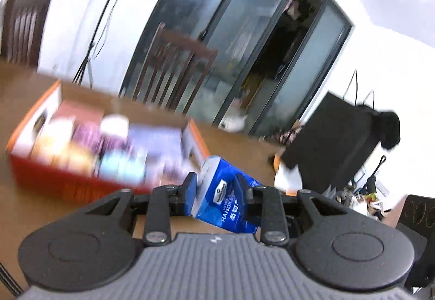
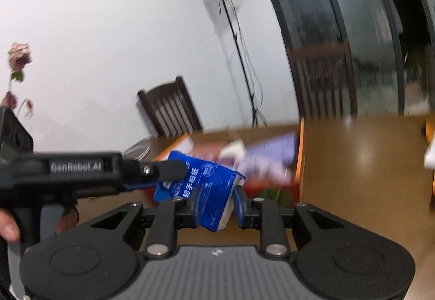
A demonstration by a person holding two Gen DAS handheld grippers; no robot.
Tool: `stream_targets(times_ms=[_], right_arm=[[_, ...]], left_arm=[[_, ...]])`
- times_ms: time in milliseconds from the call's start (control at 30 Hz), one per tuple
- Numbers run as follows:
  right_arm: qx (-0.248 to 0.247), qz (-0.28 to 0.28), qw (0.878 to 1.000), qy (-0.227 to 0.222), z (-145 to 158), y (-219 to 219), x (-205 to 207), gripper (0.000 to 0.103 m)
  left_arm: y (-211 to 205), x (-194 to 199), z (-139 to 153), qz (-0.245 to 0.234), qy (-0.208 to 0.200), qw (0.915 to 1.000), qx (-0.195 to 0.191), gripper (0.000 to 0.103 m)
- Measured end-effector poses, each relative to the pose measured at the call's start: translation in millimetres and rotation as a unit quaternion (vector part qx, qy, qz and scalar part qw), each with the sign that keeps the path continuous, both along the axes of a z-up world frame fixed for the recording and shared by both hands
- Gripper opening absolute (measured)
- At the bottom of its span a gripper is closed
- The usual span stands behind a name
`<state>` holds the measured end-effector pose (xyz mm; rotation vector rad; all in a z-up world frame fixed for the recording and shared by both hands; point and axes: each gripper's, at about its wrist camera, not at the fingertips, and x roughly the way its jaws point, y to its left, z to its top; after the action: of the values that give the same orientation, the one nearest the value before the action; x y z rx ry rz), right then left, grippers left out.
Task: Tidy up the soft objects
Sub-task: 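Carry the blue tissue box into the box beside the towel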
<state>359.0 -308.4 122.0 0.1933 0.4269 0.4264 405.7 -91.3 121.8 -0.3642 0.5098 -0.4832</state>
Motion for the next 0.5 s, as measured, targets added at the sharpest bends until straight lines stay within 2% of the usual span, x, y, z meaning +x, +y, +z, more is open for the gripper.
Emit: stream_targets(times_ms=[133, 267, 367, 433, 500], right_arm=[[-0.002, -0.024, 1.0, 0.006, 18, -2, 74, 0.023], [-0.027, -0.039, 0.997, 0.06, 3, -1, 146, 0.023], [-0.072, -0.044, 0.993, 0.086, -15, 12, 181, 0.024], [-0.117, -0.037, 0.988, 0.096, -28, 27, 196, 0.024], [-0.155, -0.025, 0.981, 0.115, -41, 42, 202, 0.024]], left_arm=[[-11, 77, 10, -0.008, 0.005, 0.9999, 0.007, 0.03], [-21, 139, -19, -0.013, 0.054, 0.9982, 0.025, 0.03], [-24, 160, -45, -0.015, 0.079, 0.9954, 0.052, 0.03], [-21, 168, -61, -0.02, 0.108, 0.9918, 0.066, 0.03], [-17, 168, -73, -0.025, 0.117, 0.9897, 0.079, 0.03]])
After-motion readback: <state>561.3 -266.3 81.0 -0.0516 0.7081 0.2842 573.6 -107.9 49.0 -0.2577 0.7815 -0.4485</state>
